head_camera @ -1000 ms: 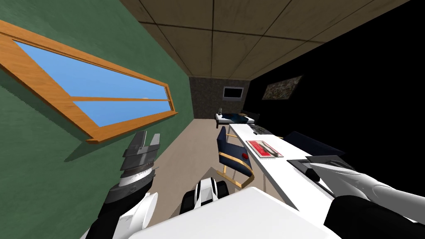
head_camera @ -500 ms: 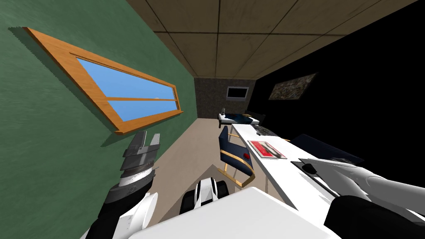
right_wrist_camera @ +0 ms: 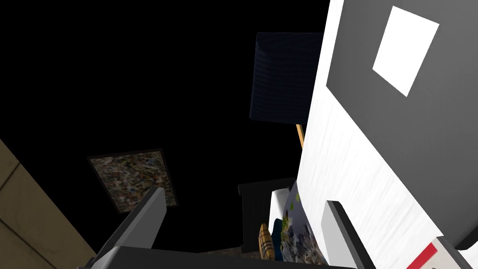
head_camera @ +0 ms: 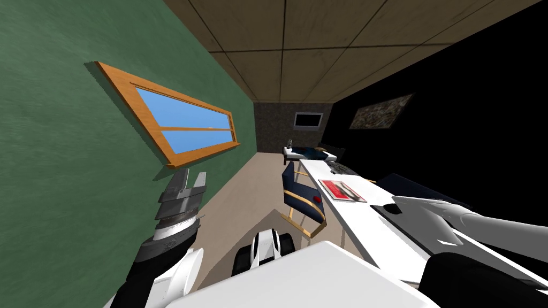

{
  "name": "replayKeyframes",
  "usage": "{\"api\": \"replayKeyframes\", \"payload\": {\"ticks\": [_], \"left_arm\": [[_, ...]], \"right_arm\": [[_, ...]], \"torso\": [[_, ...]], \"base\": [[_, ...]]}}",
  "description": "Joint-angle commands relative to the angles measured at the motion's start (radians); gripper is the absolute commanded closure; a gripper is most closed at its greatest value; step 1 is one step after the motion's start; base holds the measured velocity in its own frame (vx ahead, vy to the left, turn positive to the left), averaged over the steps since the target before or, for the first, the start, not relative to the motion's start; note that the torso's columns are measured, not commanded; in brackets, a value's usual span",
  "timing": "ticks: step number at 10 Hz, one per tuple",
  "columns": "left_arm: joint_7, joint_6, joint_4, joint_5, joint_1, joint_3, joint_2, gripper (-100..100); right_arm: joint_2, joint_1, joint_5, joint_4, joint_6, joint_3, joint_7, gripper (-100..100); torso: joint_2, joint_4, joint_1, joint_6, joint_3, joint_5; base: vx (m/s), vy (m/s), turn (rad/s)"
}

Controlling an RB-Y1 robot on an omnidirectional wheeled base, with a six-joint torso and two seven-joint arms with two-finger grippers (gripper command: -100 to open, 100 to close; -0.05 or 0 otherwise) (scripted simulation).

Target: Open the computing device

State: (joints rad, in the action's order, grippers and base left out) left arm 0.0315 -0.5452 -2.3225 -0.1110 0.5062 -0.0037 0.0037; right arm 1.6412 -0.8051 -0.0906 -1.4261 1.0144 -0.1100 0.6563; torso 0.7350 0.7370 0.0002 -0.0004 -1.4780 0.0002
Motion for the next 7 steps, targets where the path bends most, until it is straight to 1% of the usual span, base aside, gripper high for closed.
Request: {"api": "replayKeyframes", "payload": {"ticks": [1,2,3,7], "left_arm": [[0.000,0.000,0.000,0.000,0.000,0.000,0.000,0],[0.000,0.000,0.000,0.000,0.000,0.000,0.000,0],[0.000,0.000,0.000,0.000,0.000,0.000,0.000,0],[0.000,0.000,0.000,0.000,0.000,0.000,0.000,0]], "right_arm": [[0.047,-0.005,-0.080,-0.021,0.031,0.014,0.027,-100],[0.039,-0.013,-0.061,-0.024,0.026,0.015,0.013,-100],[0.041,-0.013,-0.064,-0.025,0.029,0.016,0.015,0],[0.041,-0.013,-0.064,-0.025,0.029,0.015,0.015,0]], "torso": [[0.003,0.001,0.000,0.000,0.002,0.000],[0.005,0.002,0.000,0.001,0.003,0.000],[0.002,0.001,-0.001,0.001,0.002,0.000],[0.002,0.001,0.000,0.000,0.002,0.000]], "base": [[-0.126,-0.004,0.106],[-0.055,-0.004,0.021],[-0.010,0.000,-0.006],[-0.002,0.000,0.000]]}}
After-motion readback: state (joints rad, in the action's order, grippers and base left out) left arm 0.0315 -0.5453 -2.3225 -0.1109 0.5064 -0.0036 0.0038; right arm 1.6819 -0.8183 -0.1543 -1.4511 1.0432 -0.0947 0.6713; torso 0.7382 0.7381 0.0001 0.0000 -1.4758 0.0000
